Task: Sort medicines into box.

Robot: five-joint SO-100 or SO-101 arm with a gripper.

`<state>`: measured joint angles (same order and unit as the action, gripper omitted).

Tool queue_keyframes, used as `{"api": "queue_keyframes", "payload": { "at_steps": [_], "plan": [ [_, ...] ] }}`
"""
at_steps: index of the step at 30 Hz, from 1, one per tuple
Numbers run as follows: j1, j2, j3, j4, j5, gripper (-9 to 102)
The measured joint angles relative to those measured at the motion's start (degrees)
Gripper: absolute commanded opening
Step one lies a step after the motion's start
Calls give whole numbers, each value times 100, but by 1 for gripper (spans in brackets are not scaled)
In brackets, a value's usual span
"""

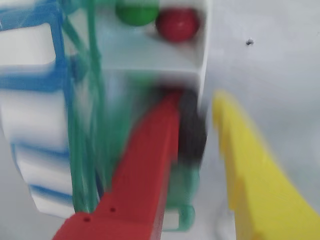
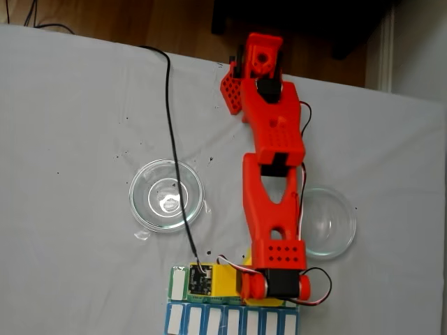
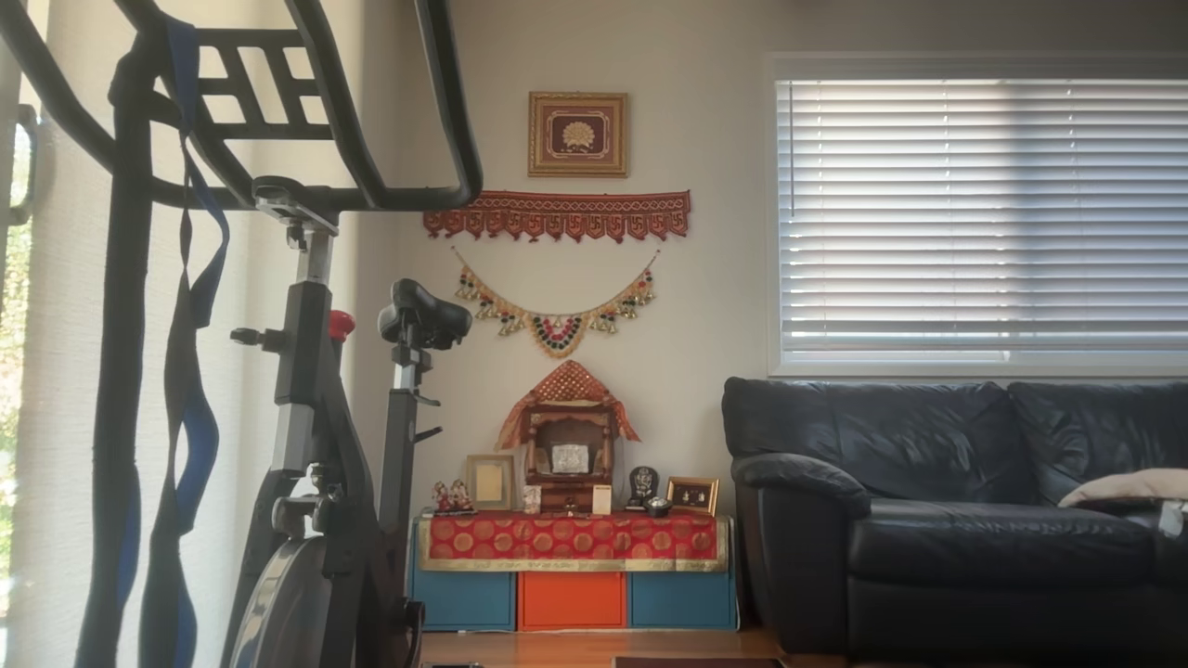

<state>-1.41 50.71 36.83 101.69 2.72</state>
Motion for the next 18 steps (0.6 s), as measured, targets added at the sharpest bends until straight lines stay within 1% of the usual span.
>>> {"api": "queue_keyframes", "payload": {
  "at_steps": [2, 4, 8, 13, 18],
  "plan": [
    [-9, 97, 413, -378, 141, 2],
    [-44, 79, 686, -571, 193, 2],
    [-105, 123, 949, -765, 193, 2],
    [-114, 694, 650, -193, -79, 2],
    [-176, 1354, 914, -44, -334, 2]
  ]
}}
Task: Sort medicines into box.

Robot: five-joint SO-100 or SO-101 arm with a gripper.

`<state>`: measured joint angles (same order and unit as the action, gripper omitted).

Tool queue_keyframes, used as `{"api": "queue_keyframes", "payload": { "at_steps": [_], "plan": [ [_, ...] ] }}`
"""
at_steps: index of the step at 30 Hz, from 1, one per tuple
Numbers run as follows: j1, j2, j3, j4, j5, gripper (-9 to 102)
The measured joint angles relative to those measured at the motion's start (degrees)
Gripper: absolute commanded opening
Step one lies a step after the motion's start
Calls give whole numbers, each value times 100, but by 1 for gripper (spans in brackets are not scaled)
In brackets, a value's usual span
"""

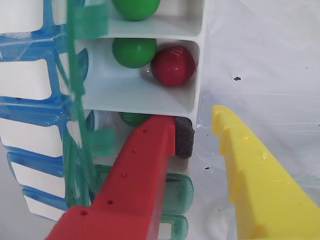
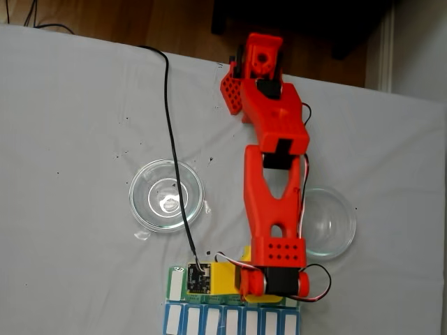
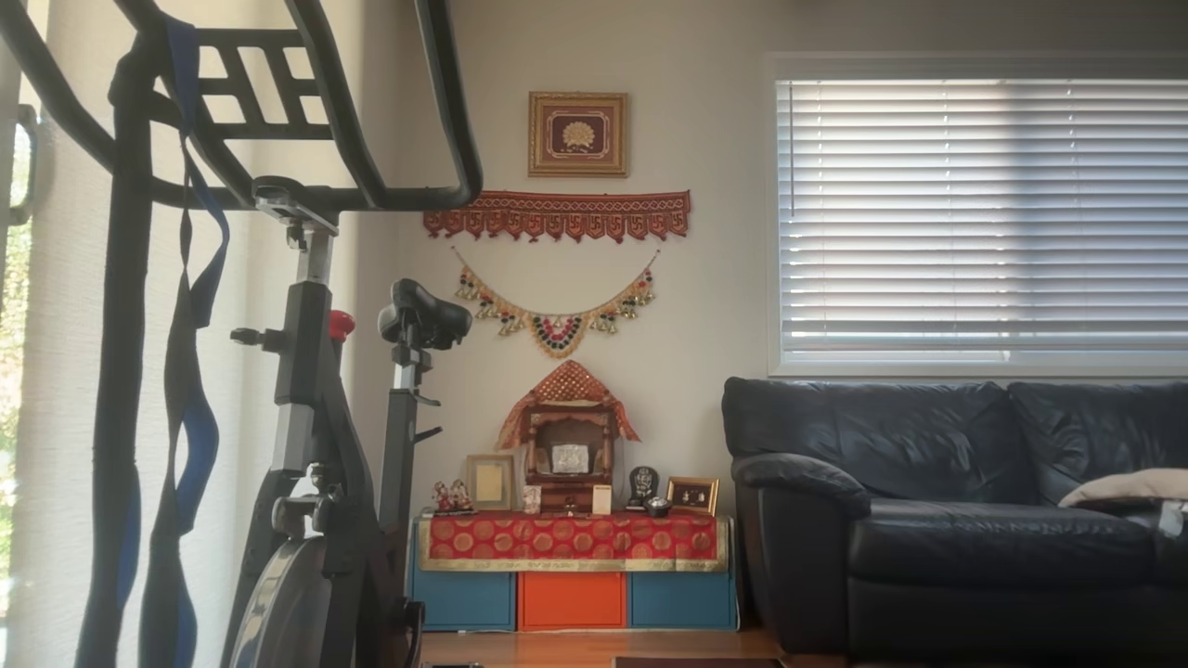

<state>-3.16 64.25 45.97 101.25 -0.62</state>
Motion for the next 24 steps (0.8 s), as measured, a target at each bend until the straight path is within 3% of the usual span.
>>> {"api": "queue_keyframes", "payload": {
  "at_steps": [9, 13, 21, 24],
  "plan": [
    [-229, 562, 431, -255, 97, 3],
    [-308, 782, 1072, -791, 193, 8],
    [-431, 1283, 2602, -1890, -26, 7],
    [-439, 1714, 3138, -2329, -97, 32]
  ]
}}
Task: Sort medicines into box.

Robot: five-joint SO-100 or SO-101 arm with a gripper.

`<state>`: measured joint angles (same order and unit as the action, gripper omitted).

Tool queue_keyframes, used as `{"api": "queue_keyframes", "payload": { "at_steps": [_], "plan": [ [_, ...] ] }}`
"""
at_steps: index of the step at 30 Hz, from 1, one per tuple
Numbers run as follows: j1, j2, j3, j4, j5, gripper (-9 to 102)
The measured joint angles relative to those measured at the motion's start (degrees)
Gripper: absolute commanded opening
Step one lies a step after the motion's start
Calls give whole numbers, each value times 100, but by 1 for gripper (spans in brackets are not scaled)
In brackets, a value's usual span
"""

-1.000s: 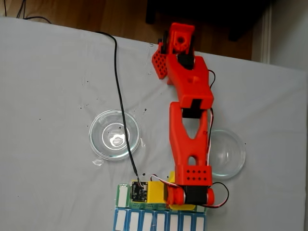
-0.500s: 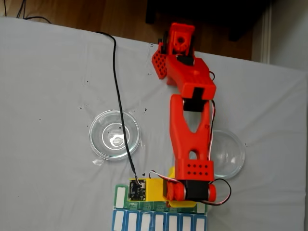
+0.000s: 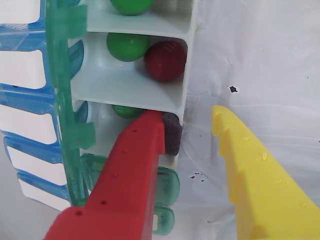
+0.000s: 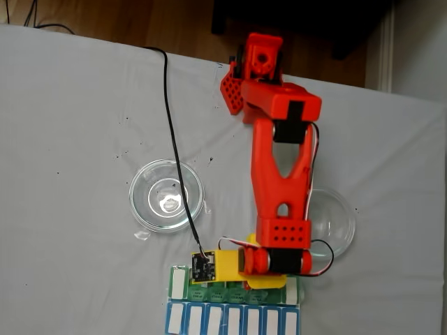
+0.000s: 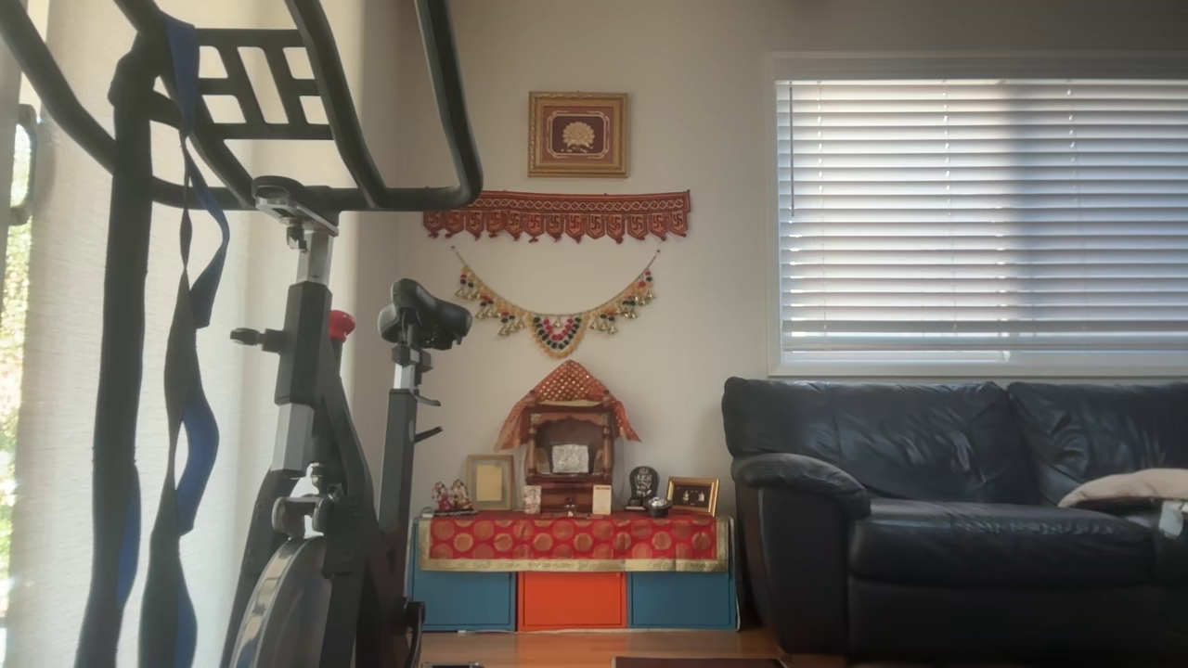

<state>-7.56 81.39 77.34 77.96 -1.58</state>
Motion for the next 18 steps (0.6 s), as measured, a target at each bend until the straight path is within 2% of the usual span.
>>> {"api": "queue_keyframes", "payload": {
  "at_steps": [6, 18],
  "plan": [
    [0, 264, 316, -35, 88, 31],
    [0, 835, 316, -44, 114, 22]
  ]
}}
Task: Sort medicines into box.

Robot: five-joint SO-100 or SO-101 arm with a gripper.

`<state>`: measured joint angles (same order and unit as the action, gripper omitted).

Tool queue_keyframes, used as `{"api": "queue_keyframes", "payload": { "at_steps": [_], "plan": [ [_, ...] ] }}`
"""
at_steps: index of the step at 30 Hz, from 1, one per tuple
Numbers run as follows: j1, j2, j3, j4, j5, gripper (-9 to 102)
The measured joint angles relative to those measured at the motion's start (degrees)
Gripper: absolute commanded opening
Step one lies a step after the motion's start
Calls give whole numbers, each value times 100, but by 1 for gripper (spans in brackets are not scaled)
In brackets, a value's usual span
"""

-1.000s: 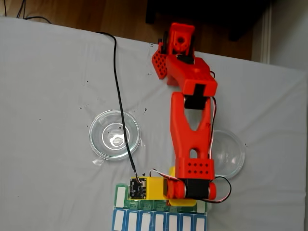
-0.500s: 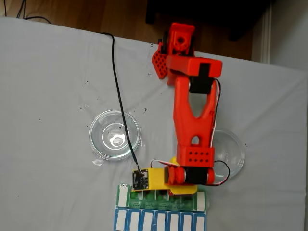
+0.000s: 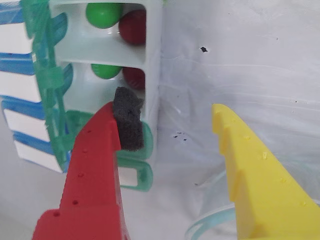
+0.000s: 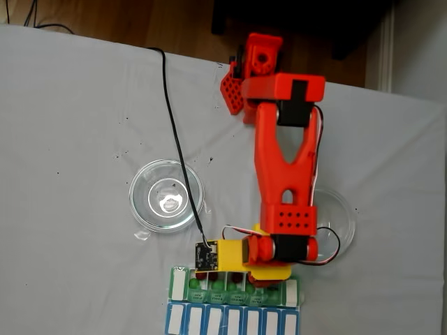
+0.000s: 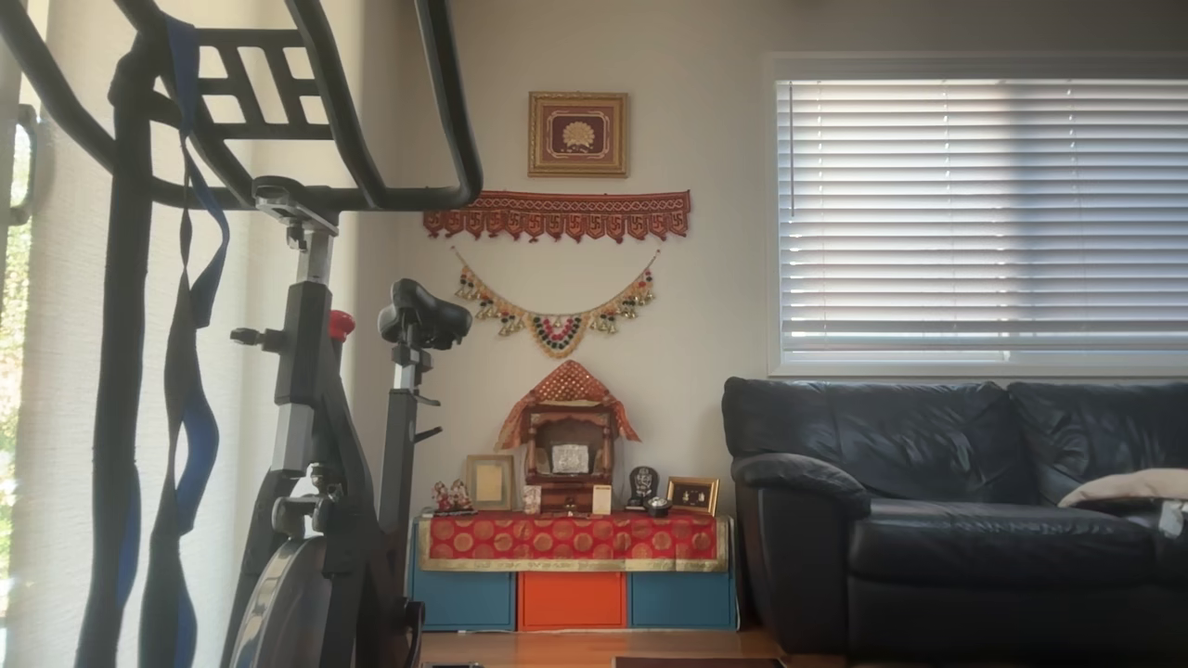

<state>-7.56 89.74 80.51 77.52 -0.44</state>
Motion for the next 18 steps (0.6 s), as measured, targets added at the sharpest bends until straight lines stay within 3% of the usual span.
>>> {"api": "queue_keyframes", "payload": {
  "at_steps": [2, 4, 8, 11, 18],
  "plan": [
    [0, 193, 0, 0, -79, 20],
    [0, 422, 0, -26, -132, 6],
    [0, 694, -62, -18, -132, 2],
    [0, 765, -62, 0, -167, 1],
    [316, 765, -598, -809, 413, 2]
  ]
}}
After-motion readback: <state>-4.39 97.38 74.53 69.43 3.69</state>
